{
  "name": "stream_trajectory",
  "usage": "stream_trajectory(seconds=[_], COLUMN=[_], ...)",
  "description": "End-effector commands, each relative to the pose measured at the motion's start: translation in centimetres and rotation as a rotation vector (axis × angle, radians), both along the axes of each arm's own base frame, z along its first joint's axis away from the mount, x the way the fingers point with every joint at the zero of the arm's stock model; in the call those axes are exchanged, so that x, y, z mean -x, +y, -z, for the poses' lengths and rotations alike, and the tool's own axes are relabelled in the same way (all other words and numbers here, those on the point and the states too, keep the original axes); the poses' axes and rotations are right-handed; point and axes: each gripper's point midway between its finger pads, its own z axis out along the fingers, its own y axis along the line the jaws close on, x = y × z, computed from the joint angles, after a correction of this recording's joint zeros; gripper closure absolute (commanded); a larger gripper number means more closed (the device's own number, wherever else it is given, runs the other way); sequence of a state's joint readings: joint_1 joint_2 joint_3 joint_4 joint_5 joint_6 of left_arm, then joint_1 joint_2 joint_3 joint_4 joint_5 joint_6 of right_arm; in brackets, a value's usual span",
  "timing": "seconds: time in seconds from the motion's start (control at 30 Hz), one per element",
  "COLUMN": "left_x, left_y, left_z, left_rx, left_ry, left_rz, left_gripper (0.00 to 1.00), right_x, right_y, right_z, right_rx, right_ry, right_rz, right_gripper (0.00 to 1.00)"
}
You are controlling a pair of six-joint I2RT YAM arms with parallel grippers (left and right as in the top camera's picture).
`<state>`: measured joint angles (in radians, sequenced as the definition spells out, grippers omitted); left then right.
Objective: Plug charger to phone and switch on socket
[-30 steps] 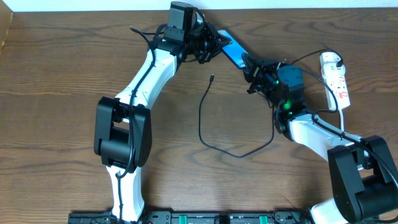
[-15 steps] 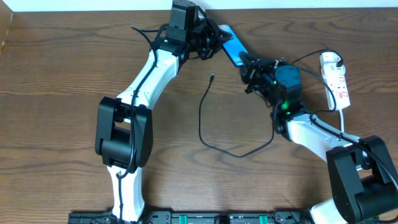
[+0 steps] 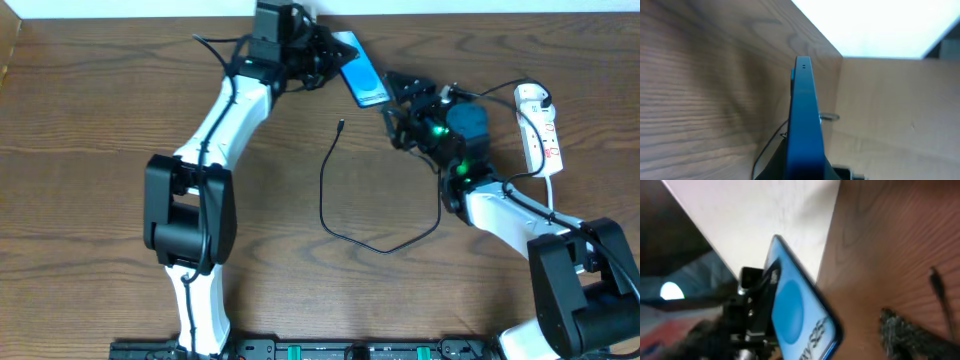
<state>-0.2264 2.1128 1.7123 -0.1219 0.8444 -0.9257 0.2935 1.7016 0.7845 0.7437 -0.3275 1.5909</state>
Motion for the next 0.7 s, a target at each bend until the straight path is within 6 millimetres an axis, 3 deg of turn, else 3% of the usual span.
stream_trajectory(seconds=[0.0, 0.17, 0.4, 0.53, 0.67], left_x=[1.5, 2.9, 4.3, 4.4, 4.4], left_y=[1.6, 4.8, 7.0, 7.4, 7.5], left_z=[-3.6, -5.5, -7.1, -7.3, -7.3], left_rx=[0.084, 0.194, 0.287, 0.299, 0.299], left_ry=[-0.145, -0.205, -0.234, -0.235, -0.235], left_rz=[0.177, 0.297, 0.382, 0.390, 0.388], left_gripper=[0.93, 0.93, 0.93, 0.93, 0.93], right_x=[0.1, 1.6, 3.9, 4.9, 5.6], right_y=[-0.5, -1.1, -2.1, -1.5, -1.2], right_z=[0.1, 4.8, 9.4, 9.8, 10.1], right_rx=[0.226, 0.449, 0.531, 0.632, 0.661], right_ry=[-0.159, -0.101, 0.082, -0.009, 0.000], right_rz=[-0.100, -0.209, -0.268, -0.388, -0.452], right_gripper=[0.01, 0.01, 0.01, 0.29, 0.32])
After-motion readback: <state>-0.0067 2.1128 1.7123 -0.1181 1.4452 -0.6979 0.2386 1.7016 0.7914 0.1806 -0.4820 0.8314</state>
